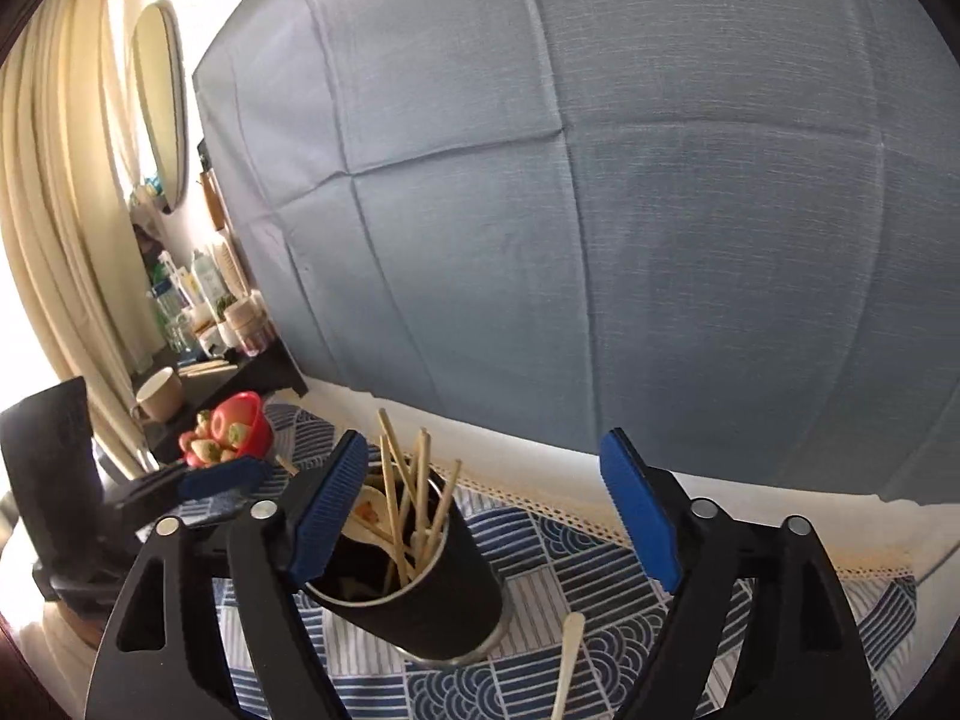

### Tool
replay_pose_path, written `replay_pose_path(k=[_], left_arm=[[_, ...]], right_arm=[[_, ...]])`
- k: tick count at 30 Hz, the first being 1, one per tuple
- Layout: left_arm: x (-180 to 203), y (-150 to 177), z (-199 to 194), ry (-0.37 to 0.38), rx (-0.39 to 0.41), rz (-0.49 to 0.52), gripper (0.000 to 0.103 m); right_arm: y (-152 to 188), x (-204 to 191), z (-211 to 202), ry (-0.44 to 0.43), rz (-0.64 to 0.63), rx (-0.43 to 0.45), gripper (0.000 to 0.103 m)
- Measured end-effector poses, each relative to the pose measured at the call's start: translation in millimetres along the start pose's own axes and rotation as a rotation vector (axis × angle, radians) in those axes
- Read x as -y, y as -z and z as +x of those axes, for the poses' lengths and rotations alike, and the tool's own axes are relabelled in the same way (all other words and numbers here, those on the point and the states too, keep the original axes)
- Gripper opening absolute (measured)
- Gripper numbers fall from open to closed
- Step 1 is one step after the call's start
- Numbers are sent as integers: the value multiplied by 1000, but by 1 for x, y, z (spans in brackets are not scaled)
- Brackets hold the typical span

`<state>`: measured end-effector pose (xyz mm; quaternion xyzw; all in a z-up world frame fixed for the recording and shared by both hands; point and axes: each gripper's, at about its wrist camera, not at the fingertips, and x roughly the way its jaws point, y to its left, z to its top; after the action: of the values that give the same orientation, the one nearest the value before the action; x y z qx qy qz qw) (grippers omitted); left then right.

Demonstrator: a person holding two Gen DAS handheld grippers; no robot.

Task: Organize utensils
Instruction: 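Move the right gripper down to the white spoon on the cloth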

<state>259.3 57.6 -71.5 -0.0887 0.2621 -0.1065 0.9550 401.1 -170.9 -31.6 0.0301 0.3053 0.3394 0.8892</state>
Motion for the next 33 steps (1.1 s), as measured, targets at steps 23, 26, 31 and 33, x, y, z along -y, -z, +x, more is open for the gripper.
replay_pose_path(k=[23, 26, 31, 33], left_arm=[[-40, 71, -17, -168, -185, -110, 97], [-39, 77, -13, -172, -213, -113, 97], [-35, 87, -5, -158, -276, -94, 97], [-35, 90, 0, -157, -301, -86, 97]], right_arm=[[108, 34, 57, 145, 1, -381, 86], [123, 38, 67, 153, 0, -432, 86], [145, 44, 80, 165, 14, -496, 86], [152, 45, 84, 172, 8, -522, 85]])
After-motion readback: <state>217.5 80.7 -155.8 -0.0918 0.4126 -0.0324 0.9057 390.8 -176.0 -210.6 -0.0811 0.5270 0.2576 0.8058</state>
